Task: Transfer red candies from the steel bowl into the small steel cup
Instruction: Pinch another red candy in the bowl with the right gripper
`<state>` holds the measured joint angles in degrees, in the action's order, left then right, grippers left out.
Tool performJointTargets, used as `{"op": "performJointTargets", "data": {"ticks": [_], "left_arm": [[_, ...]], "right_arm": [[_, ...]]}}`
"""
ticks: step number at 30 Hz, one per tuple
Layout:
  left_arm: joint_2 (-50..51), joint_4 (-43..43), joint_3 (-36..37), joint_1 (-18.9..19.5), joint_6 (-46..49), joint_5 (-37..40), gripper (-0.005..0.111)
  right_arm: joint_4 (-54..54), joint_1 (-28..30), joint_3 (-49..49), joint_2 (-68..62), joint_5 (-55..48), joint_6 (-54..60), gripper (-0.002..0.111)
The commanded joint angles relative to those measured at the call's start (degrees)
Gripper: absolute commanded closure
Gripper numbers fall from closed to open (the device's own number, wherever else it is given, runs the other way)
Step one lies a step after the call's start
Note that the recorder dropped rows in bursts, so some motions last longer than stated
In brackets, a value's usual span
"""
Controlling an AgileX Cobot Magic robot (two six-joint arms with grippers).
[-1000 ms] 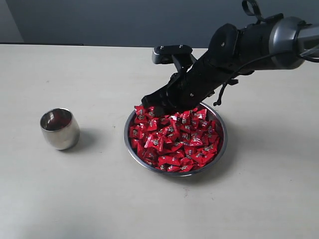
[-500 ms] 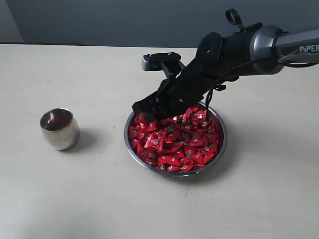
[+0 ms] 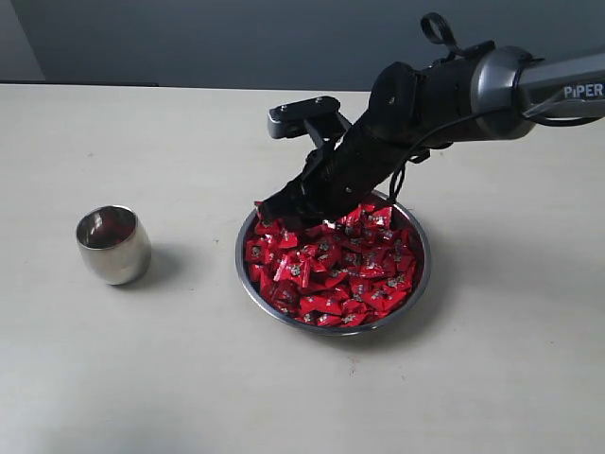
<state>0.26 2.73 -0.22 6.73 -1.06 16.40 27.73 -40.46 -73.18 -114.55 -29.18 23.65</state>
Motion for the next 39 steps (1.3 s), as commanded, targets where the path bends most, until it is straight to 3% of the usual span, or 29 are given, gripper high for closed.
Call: {"op": "performJointTargets", "data": {"ticks": [1, 17, 22, 39], "left_arm": [[-0.26, -0.13, 0.22, 0.03, -0.06, -0.09, 0.106], [-0.26, -0.13, 0.22, 0.03, -0.06, -0.09, 0.106], [-0.26, -0.13, 0.22, 0.03, -0.06, -0.09, 0.106], [-0.26, -0.13, 0.22, 0.03, -0.06, -0.09, 0.106]], "right_arm": [[-1.79, 0.05, -0.41, -0.01, 0.60, -1.12, 0.073], [2.60, 0.05, -0.41, -0.01, 0.63, -1.59, 0.073], [2.60, 0.05, -0.41, -0.01, 0.99, -1.59, 0.063], [2.15, 0.05, -0.41, -1.13, 1.67, -1.73, 0.065]]}}
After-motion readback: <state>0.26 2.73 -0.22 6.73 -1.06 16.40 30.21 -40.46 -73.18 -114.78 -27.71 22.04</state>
